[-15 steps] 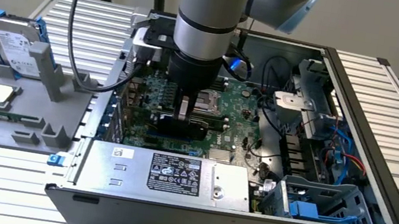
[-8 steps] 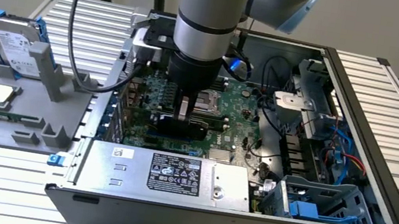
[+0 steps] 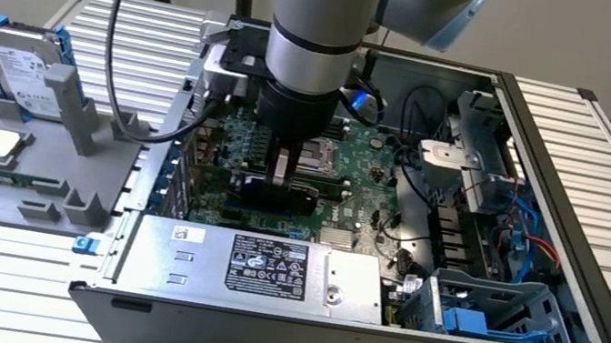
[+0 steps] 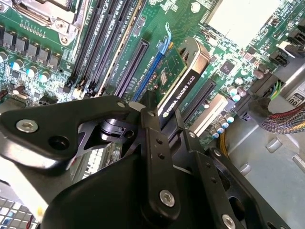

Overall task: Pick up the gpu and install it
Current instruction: 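Insert the gpu into the slot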

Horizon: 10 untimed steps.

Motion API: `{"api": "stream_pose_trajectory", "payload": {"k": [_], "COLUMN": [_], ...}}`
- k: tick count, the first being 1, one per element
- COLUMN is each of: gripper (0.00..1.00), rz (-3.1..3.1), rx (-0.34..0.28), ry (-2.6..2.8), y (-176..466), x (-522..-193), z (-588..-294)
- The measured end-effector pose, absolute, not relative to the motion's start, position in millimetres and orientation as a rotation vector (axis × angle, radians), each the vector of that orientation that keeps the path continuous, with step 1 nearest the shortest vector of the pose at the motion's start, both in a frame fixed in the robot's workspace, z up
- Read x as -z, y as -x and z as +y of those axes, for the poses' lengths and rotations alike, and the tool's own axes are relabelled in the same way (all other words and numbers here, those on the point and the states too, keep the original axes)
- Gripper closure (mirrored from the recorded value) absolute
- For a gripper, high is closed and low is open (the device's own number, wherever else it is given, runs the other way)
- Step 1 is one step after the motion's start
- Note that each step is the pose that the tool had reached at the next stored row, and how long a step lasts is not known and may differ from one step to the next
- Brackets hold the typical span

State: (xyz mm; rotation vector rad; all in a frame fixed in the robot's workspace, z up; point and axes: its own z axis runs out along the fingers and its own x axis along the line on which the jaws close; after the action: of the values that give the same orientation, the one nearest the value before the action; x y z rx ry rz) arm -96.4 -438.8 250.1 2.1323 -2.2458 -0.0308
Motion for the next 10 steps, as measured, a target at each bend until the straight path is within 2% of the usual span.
{"api": "stream_pose_trajectory", "payload": {"k": [10], "gripper": [1.00], "rz": [-2.246], "rx": [0.031], "ry": [-2.132], "y": [96.5], "x": [-243.6], "z": [-438.7]}}
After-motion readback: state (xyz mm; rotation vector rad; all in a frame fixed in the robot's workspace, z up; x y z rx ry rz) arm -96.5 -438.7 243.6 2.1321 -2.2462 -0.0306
